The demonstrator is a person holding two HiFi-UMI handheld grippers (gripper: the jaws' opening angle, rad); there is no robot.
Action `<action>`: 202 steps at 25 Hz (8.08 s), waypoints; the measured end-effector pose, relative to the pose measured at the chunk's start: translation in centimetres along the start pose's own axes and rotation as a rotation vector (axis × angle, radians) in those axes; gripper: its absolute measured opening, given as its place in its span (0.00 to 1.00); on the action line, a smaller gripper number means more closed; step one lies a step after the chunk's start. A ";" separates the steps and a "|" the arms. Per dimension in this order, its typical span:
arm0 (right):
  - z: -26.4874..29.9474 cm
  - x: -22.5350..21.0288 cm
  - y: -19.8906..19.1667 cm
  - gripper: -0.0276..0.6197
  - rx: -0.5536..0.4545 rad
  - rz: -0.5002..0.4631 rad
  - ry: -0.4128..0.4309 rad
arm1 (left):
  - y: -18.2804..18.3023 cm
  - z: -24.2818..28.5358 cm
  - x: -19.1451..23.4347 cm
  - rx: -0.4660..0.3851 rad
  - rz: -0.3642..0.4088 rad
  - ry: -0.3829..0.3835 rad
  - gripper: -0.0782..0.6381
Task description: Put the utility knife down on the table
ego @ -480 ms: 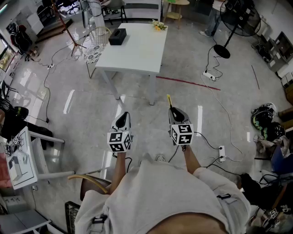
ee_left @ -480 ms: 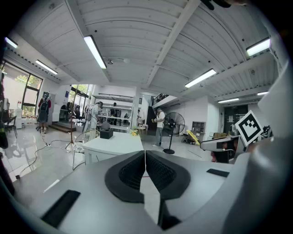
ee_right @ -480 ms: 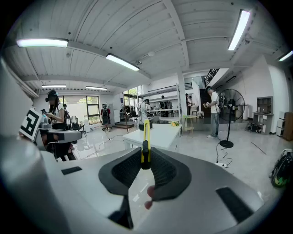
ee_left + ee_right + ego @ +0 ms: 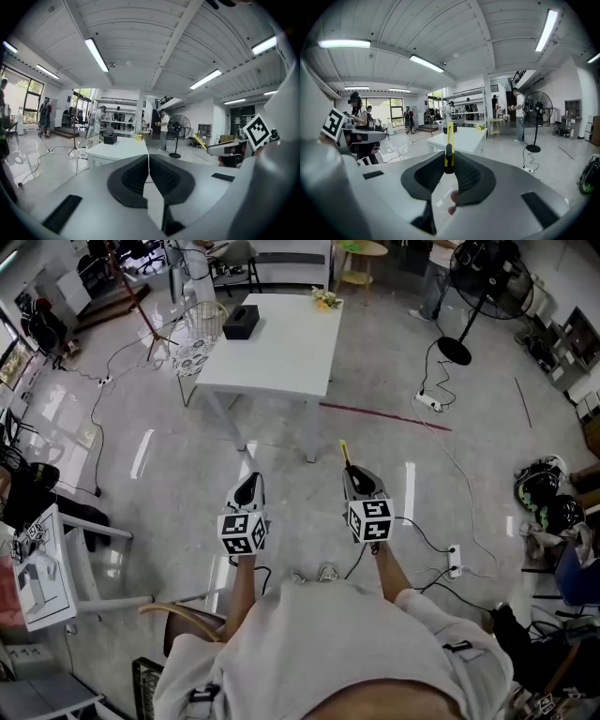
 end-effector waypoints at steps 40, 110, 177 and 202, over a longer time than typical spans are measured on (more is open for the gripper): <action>14.4 -6.7 6.3 0.17 0.035 -0.012 0.037 | 5.2 17.2 3.6 0.020 -0.002 -0.034 0.14; 53.2 -23.3 28.3 0.17 0.106 -0.028 0.189 | 24.7 56.4 18.3 0.090 -0.015 0.085 0.14; 71.8 -23.5 21.2 0.17 0.583 -0.054 0.088 | 16.4 60.8 21.7 0.309 -0.091 -0.059 0.14; 73.7 -24.0 22.0 0.27 0.599 -0.102 0.104 | 17.0 60.6 21.7 0.290 -0.087 -0.061 0.14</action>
Point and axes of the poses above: the fingertips, and each gripper's own axes: z forward along the fingers, x to its left, y out of its top, the point moved 4 cm from there along -z, backward along the fingers, and after that the axes turned 11 degrees about x, right-handed, at the moved point
